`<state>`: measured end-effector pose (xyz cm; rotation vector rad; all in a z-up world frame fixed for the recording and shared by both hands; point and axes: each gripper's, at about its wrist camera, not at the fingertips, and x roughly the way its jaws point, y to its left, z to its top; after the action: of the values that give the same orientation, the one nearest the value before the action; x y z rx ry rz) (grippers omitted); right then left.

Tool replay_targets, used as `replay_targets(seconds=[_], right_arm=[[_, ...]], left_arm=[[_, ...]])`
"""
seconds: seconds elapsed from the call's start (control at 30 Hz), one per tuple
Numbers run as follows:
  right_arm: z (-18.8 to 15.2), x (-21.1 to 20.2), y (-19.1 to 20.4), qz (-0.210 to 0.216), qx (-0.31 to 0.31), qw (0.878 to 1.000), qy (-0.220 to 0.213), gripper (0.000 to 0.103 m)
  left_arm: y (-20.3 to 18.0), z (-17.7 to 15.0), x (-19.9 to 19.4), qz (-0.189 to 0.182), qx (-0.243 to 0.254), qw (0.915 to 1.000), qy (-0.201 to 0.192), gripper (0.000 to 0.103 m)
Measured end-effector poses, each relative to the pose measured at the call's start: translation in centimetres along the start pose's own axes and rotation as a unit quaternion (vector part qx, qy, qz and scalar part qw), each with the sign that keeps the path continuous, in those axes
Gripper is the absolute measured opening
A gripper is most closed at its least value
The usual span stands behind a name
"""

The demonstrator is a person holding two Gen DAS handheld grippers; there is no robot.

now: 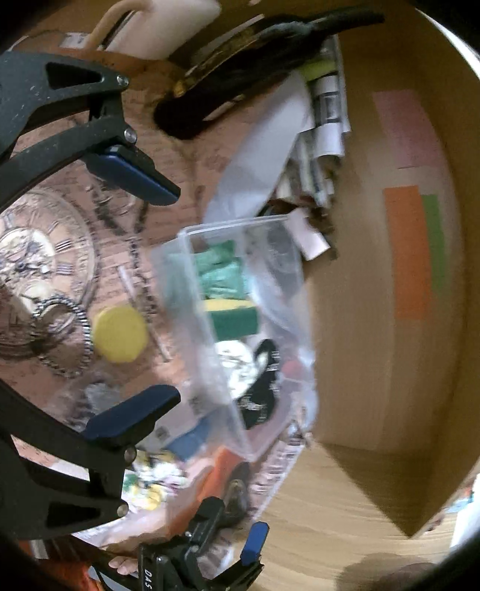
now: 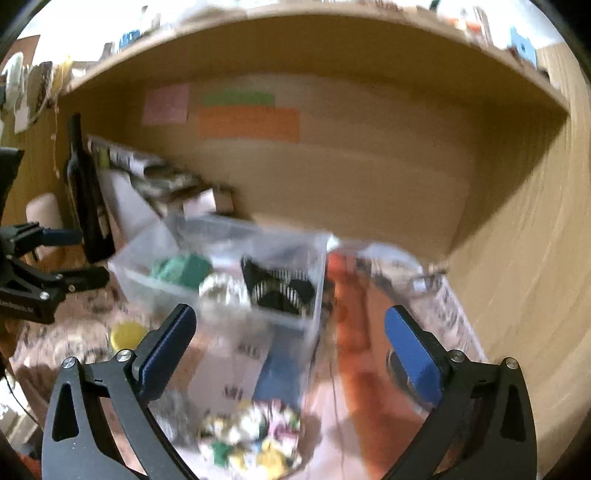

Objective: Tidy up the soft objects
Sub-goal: 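Move the left tool to the yellow ball while the right tool approaches the floral cloth, then grasp the yellow ball with the left tool while the right grasps the floral cloth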

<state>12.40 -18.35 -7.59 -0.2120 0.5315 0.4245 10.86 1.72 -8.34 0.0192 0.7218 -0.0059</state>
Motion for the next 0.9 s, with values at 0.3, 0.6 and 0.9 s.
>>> replay_targets(seconds=[0.3, 0.6, 0.9], right_arm=[[-4.7, 2.5, -0.1, 0.019, 0.037, 0.994, 0.097, 0.101], [-6.5, 4.1, 0.3, 0.062, 0.038, 0.986, 0.152, 0.058], [-6.1, 3.6, 0.3, 0.053, 0.03, 0.989, 0.132, 0.013]], left_arm=[[-0.7, -2.6, 3.6, -0.024, -0.026, 0.9979, 0.054, 0.099], [-1.5, -3.7, 5.5, -0.035, -0.02, 0.9963, 0.075, 0.068], [-1.7, -4.0, 5.5, -0.049, -0.018, 0.996, 0.073, 0.045]])
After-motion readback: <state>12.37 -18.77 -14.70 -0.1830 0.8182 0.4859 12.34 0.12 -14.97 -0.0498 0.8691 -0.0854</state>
